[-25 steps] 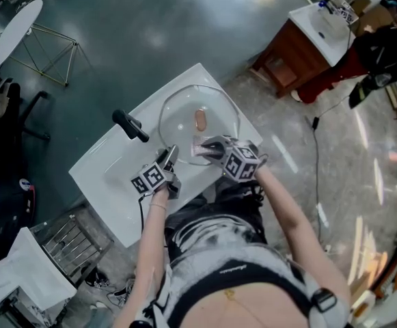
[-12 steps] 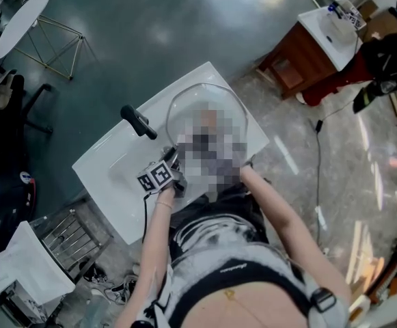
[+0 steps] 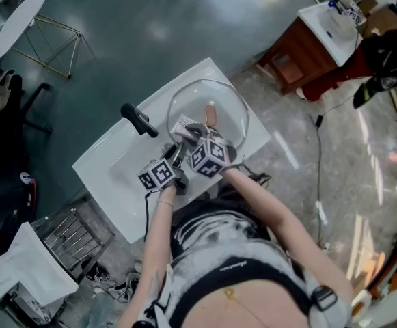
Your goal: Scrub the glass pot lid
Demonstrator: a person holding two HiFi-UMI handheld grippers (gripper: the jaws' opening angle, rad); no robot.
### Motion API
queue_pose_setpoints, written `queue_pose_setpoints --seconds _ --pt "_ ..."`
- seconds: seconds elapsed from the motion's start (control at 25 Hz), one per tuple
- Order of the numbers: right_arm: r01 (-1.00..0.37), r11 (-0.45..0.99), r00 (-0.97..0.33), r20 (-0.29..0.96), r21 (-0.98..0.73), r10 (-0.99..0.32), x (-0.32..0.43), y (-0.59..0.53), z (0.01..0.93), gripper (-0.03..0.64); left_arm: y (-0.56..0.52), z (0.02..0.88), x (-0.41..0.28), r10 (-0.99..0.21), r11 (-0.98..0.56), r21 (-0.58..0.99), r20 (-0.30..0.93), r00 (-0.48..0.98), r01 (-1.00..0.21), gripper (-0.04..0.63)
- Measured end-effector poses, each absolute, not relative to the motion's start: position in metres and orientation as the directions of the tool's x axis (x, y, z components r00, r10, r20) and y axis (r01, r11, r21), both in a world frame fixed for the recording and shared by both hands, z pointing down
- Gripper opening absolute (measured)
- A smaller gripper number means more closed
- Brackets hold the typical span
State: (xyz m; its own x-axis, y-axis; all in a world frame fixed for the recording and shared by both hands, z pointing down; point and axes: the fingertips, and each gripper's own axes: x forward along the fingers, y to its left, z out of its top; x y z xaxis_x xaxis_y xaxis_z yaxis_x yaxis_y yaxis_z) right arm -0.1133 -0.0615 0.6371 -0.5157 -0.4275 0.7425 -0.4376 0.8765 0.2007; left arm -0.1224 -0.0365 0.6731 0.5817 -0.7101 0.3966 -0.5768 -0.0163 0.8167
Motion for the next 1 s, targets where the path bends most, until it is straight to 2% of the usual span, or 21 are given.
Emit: queue_pose_setpoints --seconds 0.2,0.28,0.64,1.0 --pt "-0.172 0.954 -0.595 0.746 0.245 -0.298 -0.104 -0.033 0.641 0.1 -0.036 0.673 -0.122 -0.703 -0.023 0.816 0.398 0.59 -0.578 0.152" --pt "-0.118 0.964 -0.623 0.739 0.237 -0.258 -0.096 -0.026 0.64 0.101 -0.036 0.672 -0.122 -0.702 -0.026 0.812 0.401 0.589 -0.583 0.152" --pt "0.032 0.969 -0.636 0.753 0.243 -0.168 -0.068 -0.012 0.641 0.101 -0.036 0.672 -0.121 -0.698 -0.012 0.806 0.417 0.583 -0.591 0.152" --pt "0.056 0.974 -0.651 0.748 0.219 -0.131 -0.046 -0.014 0.641 0.101 -0.035 0.674 -0.121 -0.697 0.001 0.8 0.431 0.573 -0.6 0.153"
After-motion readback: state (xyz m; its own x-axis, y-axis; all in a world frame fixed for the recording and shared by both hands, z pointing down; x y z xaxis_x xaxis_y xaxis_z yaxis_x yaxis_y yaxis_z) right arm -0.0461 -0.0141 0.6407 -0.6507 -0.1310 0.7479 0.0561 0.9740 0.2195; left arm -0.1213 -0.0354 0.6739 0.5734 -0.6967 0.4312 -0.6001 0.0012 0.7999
